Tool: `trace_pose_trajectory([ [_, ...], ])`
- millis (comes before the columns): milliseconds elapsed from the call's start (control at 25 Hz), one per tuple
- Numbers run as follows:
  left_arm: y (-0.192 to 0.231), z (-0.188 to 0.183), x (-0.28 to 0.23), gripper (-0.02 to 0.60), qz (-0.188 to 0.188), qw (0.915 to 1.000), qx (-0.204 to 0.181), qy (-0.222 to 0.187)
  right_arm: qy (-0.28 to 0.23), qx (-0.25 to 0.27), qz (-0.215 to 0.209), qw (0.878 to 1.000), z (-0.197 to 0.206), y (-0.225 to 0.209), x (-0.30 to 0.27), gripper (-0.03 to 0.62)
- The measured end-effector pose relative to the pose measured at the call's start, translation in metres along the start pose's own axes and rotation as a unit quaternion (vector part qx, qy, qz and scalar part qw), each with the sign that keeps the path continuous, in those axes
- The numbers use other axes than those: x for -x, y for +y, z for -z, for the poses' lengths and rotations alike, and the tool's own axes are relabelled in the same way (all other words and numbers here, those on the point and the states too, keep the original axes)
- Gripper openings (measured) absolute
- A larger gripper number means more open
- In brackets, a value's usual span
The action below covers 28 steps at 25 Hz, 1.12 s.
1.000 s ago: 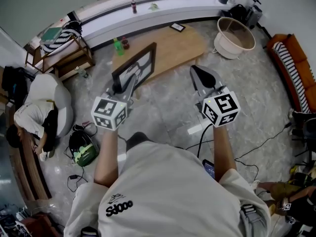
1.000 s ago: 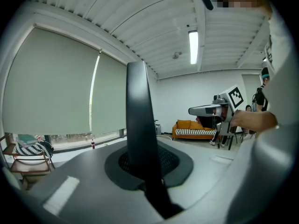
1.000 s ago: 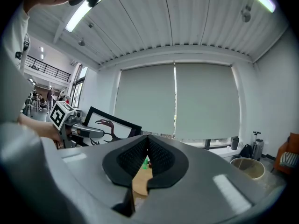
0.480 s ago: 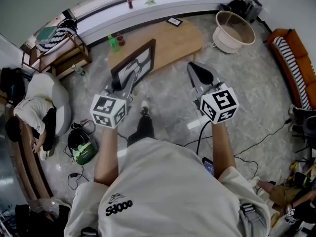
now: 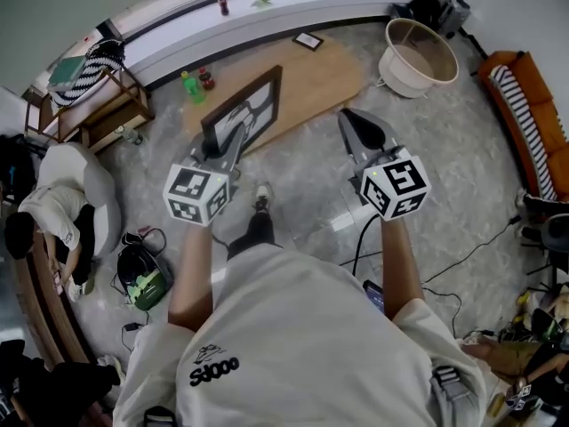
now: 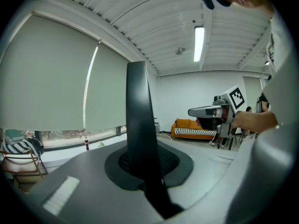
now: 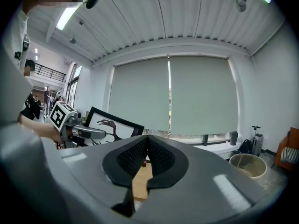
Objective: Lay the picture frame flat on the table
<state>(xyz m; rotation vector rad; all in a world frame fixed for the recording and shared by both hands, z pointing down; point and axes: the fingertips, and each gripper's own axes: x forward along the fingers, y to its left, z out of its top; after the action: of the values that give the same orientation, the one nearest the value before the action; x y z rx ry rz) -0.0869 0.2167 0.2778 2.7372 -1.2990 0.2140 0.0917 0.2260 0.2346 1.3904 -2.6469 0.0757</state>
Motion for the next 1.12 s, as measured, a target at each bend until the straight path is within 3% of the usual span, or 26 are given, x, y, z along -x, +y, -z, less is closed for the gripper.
trace_pose_trajectory([
  [440,0.073,-0.026,-0.078,0.026,0.001,1.0,0.001,0.009,0.014,-0.011,-0.007,1.0,-0.019,-0.056,-0.093,0.003],
  [1120,0.126,-0.021,-0.116,0.026,0.001,0.9996,0.017,0.024,0.029,-0.032,-0.009,0.999,-0.016,-0.077,-0.153,0.003],
])
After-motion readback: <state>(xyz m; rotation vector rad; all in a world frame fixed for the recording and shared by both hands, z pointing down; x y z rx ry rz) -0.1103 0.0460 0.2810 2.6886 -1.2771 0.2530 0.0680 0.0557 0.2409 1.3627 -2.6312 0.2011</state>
